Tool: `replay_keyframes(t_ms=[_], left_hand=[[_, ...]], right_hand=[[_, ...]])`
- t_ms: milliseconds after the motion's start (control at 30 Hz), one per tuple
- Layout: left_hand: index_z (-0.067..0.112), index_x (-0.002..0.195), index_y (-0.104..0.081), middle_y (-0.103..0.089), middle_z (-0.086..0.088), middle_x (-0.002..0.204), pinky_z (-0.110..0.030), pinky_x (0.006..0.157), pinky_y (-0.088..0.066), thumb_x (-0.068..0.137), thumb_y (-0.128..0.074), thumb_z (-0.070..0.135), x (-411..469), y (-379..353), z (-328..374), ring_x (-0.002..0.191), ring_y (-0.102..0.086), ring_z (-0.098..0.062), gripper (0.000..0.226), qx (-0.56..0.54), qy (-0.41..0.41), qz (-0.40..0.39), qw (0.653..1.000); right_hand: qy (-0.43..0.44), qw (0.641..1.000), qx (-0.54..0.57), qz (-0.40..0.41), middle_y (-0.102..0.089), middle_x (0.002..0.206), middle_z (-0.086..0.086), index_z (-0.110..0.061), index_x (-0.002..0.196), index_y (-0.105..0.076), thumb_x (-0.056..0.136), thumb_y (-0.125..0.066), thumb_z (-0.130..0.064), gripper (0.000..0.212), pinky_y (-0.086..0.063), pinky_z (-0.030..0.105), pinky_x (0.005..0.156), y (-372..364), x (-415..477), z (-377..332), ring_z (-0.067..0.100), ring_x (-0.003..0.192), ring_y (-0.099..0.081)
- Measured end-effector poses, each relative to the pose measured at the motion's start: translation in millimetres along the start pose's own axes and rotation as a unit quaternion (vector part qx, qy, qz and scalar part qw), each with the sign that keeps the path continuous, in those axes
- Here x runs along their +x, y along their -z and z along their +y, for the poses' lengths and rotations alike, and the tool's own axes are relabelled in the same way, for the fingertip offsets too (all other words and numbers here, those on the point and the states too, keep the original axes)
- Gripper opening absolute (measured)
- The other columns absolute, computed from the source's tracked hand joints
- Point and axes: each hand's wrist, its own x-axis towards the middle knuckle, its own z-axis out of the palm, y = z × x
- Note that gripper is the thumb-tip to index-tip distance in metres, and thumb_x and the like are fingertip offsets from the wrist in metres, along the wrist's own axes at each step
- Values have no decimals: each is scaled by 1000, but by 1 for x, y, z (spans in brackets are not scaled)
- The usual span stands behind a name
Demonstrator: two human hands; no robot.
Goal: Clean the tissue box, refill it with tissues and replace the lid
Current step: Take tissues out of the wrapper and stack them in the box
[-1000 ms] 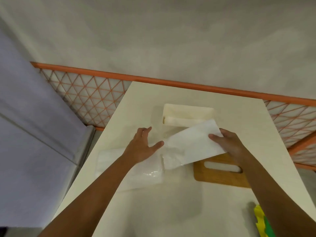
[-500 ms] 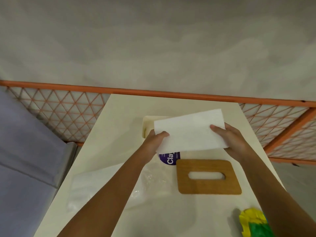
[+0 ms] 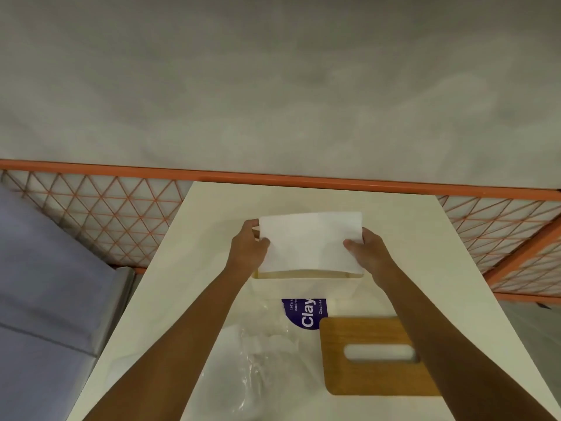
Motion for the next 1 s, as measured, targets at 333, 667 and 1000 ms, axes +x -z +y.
replay_keyframes(t_ms=[333, 667, 1000], left_hand=[[7, 137, -36, -50, -18, 128, -34, 92, -46, 92, -40, 0, 42, -29, -22, 115, -55, -32, 46, 248, -8, -89, 965], [-1, 131, -41, -52, -15, 130, -28, 93, -44, 96, -41, 5, 41, -41, -17, 120, -53, -27, 36, 350, 22, -116, 929], [9, 130, -51, -55, -12, 128, -30, 90, -46, 89, -54, 19, -6, -8, -15, 113, -56, -25, 42, 280, -40, -66, 957]], right_hand=[[-62, 965, -247, -57, -49, 134, 17, -4, 138, -38, 89, -48, -5, 50, -42, 26, 80, -32, 40, 19, 30, 122, -49], [-39, 951, -306, -34, -54, 125, 19, 0, 133, -41, 89, -48, -3, 44, -44, 25, 79, -36, 35, 19, 31, 114, -55], [17, 975, -222, -5, -57, 126, 11, -9, 112, -62, 87, -54, -4, 27, -43, 23, 71, -7, -17, 22, 27, 104, -58]])
